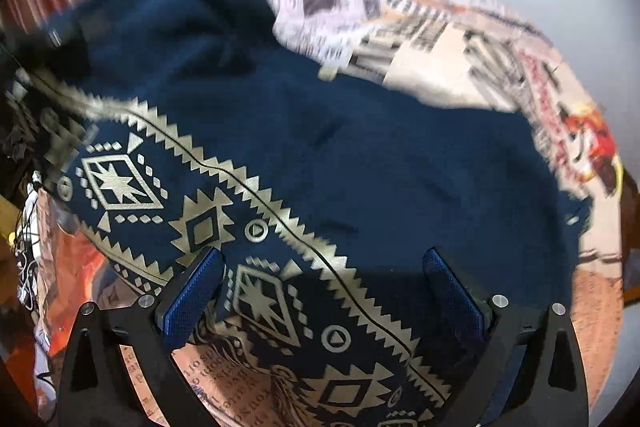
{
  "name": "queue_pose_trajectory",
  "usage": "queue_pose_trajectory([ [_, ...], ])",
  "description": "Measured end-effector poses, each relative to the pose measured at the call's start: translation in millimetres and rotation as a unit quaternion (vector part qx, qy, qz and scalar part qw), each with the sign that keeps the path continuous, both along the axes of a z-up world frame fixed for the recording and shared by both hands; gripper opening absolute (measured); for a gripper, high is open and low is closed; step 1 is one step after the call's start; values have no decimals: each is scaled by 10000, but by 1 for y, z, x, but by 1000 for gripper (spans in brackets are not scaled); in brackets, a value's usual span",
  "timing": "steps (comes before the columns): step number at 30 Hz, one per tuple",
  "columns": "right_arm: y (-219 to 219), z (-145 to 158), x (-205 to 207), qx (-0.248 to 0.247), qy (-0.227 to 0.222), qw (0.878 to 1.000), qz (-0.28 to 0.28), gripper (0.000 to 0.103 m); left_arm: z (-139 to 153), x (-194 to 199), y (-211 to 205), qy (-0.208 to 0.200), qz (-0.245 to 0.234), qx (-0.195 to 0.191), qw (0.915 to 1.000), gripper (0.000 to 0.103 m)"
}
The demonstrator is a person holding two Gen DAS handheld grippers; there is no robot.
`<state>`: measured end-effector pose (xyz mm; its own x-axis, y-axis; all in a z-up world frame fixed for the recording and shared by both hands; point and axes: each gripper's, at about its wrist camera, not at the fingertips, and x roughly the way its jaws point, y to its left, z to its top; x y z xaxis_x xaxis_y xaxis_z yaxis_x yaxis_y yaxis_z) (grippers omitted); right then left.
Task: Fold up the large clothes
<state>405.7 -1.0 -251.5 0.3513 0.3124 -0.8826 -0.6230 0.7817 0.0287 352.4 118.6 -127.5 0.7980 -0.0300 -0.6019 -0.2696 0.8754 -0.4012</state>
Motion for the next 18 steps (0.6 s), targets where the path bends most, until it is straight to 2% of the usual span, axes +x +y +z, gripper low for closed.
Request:
queue_pose_trajectory([
  [3,3,-4,-2,-71,-11,10000,34,101,6,7,-22,11,-196,290,9994,6],
  [7,-9,8,-5,-102,96,9998,119,101,16,13,-42,-63,-477,472,9977,6],
  [13,-73,45,-25,158,-271,9994,-171,101,33,21,-85,-172,-988,683,9926,6],
  [18,-149,69,-46,305,-470,9950,-828,101,31,26,-141,-126,-1587,887,9833,6],
])
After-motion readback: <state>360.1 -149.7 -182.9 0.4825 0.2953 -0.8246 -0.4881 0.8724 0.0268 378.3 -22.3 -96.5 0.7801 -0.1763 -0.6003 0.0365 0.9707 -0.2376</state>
